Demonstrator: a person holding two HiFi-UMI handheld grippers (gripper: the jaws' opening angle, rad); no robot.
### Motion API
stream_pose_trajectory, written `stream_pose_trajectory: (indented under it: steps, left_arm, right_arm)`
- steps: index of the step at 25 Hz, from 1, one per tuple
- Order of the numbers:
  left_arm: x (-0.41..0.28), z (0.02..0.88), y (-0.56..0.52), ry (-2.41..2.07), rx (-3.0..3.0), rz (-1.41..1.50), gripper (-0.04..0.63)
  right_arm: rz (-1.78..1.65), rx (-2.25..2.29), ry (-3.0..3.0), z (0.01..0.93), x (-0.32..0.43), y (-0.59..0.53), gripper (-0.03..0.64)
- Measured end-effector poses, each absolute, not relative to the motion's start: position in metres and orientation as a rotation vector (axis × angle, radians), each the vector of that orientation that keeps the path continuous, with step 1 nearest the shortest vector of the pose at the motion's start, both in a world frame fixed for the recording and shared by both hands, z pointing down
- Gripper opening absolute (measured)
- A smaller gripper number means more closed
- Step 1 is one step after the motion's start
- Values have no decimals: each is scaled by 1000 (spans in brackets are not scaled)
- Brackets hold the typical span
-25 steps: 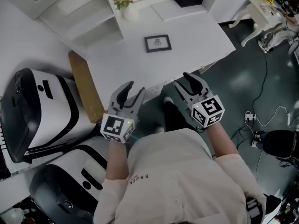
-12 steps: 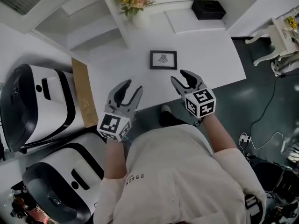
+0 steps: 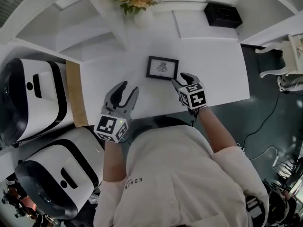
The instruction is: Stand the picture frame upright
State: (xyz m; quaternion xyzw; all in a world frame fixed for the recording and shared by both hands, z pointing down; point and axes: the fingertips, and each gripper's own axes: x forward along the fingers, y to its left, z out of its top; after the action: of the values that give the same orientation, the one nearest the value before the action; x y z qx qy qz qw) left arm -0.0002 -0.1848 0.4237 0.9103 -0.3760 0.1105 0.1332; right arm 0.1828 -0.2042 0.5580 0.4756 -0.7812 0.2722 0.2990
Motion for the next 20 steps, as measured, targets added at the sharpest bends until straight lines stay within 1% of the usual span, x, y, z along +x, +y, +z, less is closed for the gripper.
stream_pose_trajectory:
  steps: [6, 13, 16, 20]
  left_arm:
    - [6, 448, -195, -1083, 2601, 326, 158]
    - [7, 466, -198, -1098, 2563, 360, 158]
    - [6, 467, -199, -1109, 2556, 366, 158]
    - [5, 462, -198, -1121, 2566, 336, 158]
  right_arm:
    - [817, 1223, -1992, 596, 190, -226, 199]
    - [921, 1204, -1912, 616, 195, -242, 196]
    - [963, 1208, -1880, 619, 197, -245, 185]
    - [992, 1219, -1856, 619, 200, -246, 153]
